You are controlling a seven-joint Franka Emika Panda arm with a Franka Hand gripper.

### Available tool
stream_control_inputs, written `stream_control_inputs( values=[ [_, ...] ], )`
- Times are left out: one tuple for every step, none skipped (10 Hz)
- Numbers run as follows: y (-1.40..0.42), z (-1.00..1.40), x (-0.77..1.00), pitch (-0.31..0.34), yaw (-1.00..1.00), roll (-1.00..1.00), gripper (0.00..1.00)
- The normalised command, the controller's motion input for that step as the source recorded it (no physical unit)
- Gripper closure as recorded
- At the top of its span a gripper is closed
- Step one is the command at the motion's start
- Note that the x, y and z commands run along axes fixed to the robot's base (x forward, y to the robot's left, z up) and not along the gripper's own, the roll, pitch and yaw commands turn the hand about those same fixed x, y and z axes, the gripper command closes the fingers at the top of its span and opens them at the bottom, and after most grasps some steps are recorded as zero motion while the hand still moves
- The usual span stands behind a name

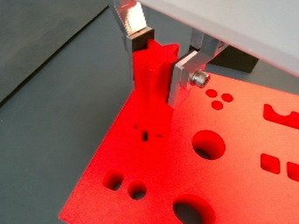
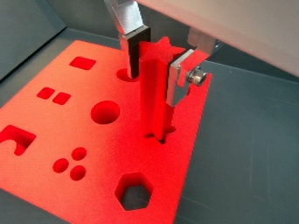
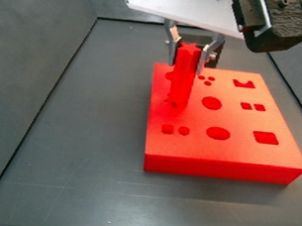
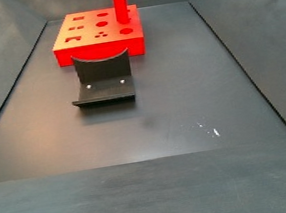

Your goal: Insert the star object.

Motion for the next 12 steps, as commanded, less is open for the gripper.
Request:
stream_control_inputs(
  values=[
    [0.0, 0.07, 0.0, 0.034, -0.31, 0.06, 1.0],
    [0.0, 0.05, -0.03, 0.04, -0.32, 0.07, 1.0],
    [0.0, 0.05, -0.05, 0.04, -0.28, 0.06, 1.0],
    [0.0, 0.0, -0.03, 0.0, -0.08, 0.0, 1.0],
    [-0.03, 0.0, -0.03, 0.0, -0.06, 0.01, 1.0],
    [0.0, 0.0, -0.05, 0.0, -0.09, 0.0, 1.0],
    [0.0, 0.0, -0.05, 0.0, -0.13, 0.01, 1.0],
    [0.0, 0.0, -0.04, 0.0, -0.12, 0.01, 1.0],
    [0.03, 0.0, -0.03, 0.0, -0.02, 0.02, 1.0],
    [0.09, -0.01, -0.06, 0.0, 0.0, 0.03, 1.0],
    [0.0, -0.01, -0.09, 0.0, 0.01, 0.03, 1.0],
    [0.0, -0.02, -0.02, 0.0, 0.03, 0.03, 1.0]
  ],
)
